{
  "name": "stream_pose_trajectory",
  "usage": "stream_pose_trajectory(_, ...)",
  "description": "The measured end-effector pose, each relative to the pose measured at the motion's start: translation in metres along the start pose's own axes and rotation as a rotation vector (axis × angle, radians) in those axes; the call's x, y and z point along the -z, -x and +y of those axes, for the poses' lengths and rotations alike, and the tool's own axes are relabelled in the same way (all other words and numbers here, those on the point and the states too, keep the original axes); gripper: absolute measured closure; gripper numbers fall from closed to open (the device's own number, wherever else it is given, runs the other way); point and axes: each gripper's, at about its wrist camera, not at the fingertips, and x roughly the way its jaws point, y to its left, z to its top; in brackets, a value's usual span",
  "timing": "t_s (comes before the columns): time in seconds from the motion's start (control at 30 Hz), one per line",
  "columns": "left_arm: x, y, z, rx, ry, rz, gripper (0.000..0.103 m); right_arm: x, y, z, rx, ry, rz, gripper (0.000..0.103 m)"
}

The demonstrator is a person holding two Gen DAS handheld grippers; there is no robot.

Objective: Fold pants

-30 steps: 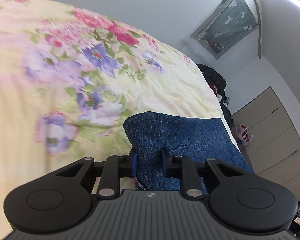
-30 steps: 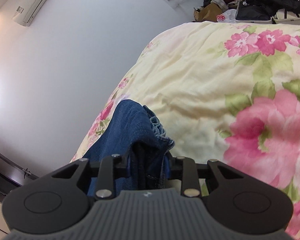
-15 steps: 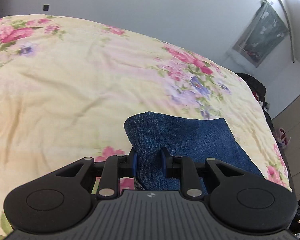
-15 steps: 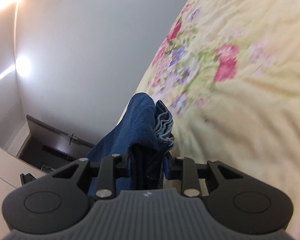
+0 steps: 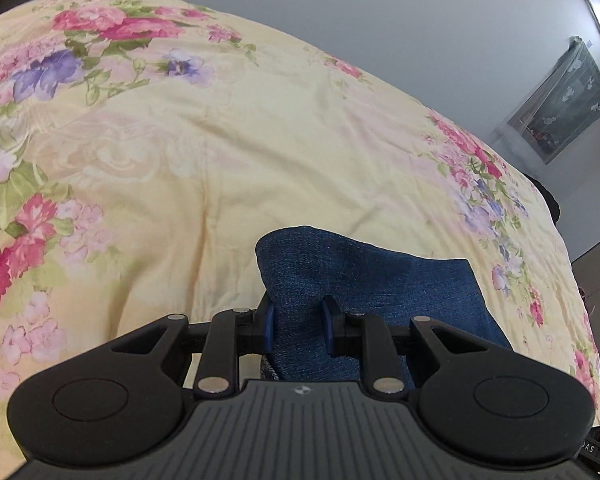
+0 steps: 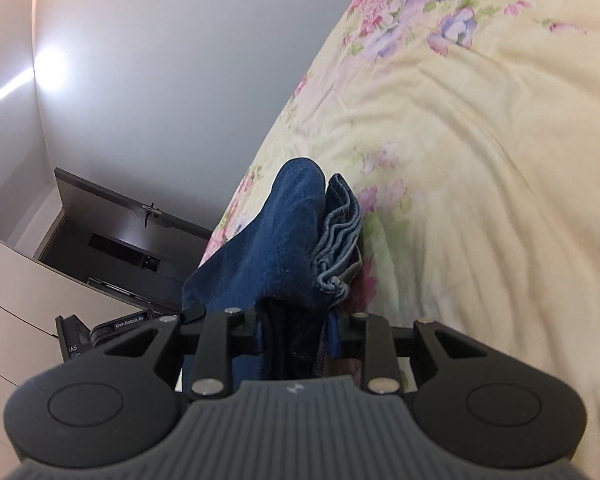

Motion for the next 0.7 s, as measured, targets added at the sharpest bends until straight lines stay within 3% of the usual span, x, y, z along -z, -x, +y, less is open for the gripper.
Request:
stream_pose_trajectory(0.17, 0.011, -0.024, 0.031, 0.038, 0.033, 0.013, 0.078, 0.020, -0.011, -0.017, 0.046, 0.005, 0.022, 0.079)
stream_pose_trajectory(0.43, 0.020, -0.044, 0.051, 0.058, 0.066, 0.017, 0.070, 0.018, -0.031, -0.035, 0.098, 0.049, 0.044, 0.079)
stream_pose_trajectory(0.57, 0.017, -0.030, 0.046, 0.016, 0.080, 0.014, 0.060, 0.012, -0.029, -0.028, 0.132, 0.051, 0.065, 0.075)
stream_pose_trajectory(0.7, 0.016, -0.002, 0.033, -0.061, 0.036, -0.021, 0.060, 0.012, -0.022, -0.020, 0.169, 0.076, 0.079, 0.069)
